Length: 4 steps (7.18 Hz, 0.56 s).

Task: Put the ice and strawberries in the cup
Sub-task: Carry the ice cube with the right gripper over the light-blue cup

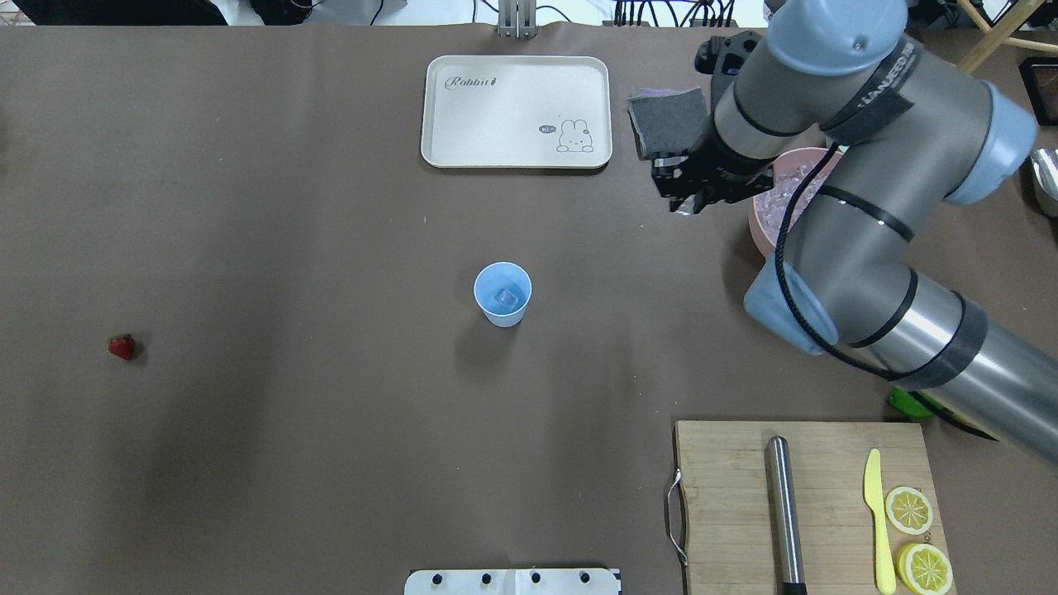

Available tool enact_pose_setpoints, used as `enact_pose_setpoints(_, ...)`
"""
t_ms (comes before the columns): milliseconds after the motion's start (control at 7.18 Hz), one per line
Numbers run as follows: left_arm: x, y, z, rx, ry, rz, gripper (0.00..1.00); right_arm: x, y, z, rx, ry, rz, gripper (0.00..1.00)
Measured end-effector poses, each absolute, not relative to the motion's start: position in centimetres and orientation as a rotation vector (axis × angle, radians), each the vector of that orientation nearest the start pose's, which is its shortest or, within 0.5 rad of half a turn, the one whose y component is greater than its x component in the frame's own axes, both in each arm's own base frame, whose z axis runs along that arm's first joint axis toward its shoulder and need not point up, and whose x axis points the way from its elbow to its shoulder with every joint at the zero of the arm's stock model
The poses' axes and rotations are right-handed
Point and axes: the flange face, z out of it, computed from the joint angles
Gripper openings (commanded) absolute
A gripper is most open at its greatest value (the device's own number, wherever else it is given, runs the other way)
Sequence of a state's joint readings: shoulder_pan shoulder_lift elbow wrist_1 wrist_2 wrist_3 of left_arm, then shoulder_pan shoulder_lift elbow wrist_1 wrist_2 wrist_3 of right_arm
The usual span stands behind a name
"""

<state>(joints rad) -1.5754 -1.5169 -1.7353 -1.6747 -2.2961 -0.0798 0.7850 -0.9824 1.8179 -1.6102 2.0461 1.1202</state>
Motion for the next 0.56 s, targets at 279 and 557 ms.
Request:
enact_pose_setpoints(279, -7.0, -47.9, 59.6, 0.177, 0.728, -0.003, 0.98, -44.1, -46.8, 17.3, 0.066, -1.039, 0.122, 0.00)
enact_pose_setpoints(557, -7.0, -47.8, 59.7, 0.174, 0.728, -0.004, 0.98, -48.7, -44.5, 15.0, 0.055, -1.064, 0.114, 0.00)
